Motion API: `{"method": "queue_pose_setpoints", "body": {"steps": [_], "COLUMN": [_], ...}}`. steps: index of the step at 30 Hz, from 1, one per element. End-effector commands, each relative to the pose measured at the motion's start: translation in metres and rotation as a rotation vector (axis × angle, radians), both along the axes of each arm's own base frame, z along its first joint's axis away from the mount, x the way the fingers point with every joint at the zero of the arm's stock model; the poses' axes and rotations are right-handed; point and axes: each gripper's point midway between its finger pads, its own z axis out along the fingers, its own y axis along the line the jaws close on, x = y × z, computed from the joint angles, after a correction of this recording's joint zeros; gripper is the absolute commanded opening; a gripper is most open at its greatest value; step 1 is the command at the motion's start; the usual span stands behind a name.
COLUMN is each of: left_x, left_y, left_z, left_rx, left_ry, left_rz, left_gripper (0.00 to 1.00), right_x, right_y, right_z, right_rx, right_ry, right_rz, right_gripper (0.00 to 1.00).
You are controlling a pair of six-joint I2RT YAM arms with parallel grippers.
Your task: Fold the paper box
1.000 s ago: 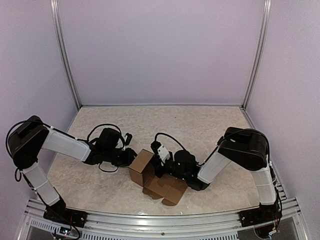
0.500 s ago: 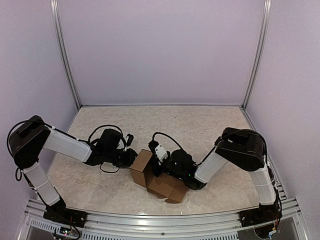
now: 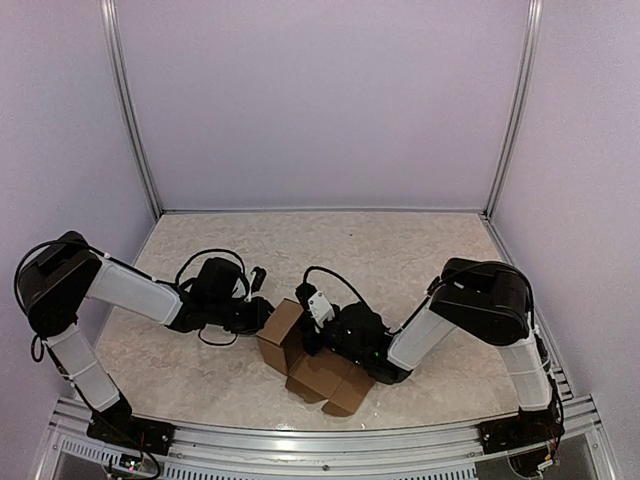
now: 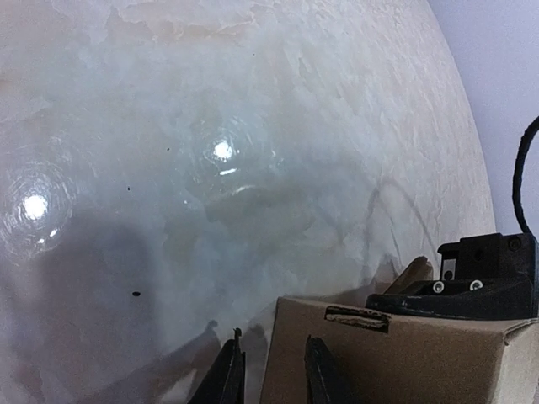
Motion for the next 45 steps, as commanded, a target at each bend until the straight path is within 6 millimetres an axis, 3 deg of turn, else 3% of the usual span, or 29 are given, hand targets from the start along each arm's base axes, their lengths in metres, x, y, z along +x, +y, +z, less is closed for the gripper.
{"method": "queue_pose_setpoints", "body": {"steps": [1, 11, 18, 24, 32, 39, 45], "left_x": [-0.023, -0.051, -0.049, -0.031, -0.017, -0.01, -0.006], "left_y": [-0.042, -0.071, -0.076, -0.057, -0.032, -0.01, 0.002], "left_z": [0.045, 0.079, 0.07, 0.038, 0.014, 0.001, 0.003], "left_rx": [-0.178, -0.356, -0.372, -0.272, -0.137, -0.027, 0.041], "left_ry": [-0.081, -0.15, -0.119, -0.062, -0.042, -0.043, -0.074], "left_rz": [-0.182, -0.351, -0.342, -0.243, -0.156, -0.108, -0.099], "left_gripper": [0.24, 0.24, 0.24, 0.23, 0.23, 0.23, 0.23], "right_x": [-0.001, 0.0, -0.005, -0.008, -0.015, -0.021, -0.026], "right_y": [0.003, -0.002, -0.002, -0.007, -0.014, -0.023, -0.032], "right_z": [-0.014, -0.027, -0.027, -0.028, -0.02, -0.014, -0.008], "right_rx": [-0.043, -0.064, -0.056, -0.064, -0.045, -0.038, -0.037], "right_ry": [-0.012, 0.029, 0.049, 0.056, 0.055, 0.056, 0.041], "right_rz": [-0.049, -0.073, -0.051, -0.049, -0.028, -0.017, -0.015], "right_gripper": [0.0, 0.0, 0.0, 0.0, 0.16, 0.27, 0.33]}}
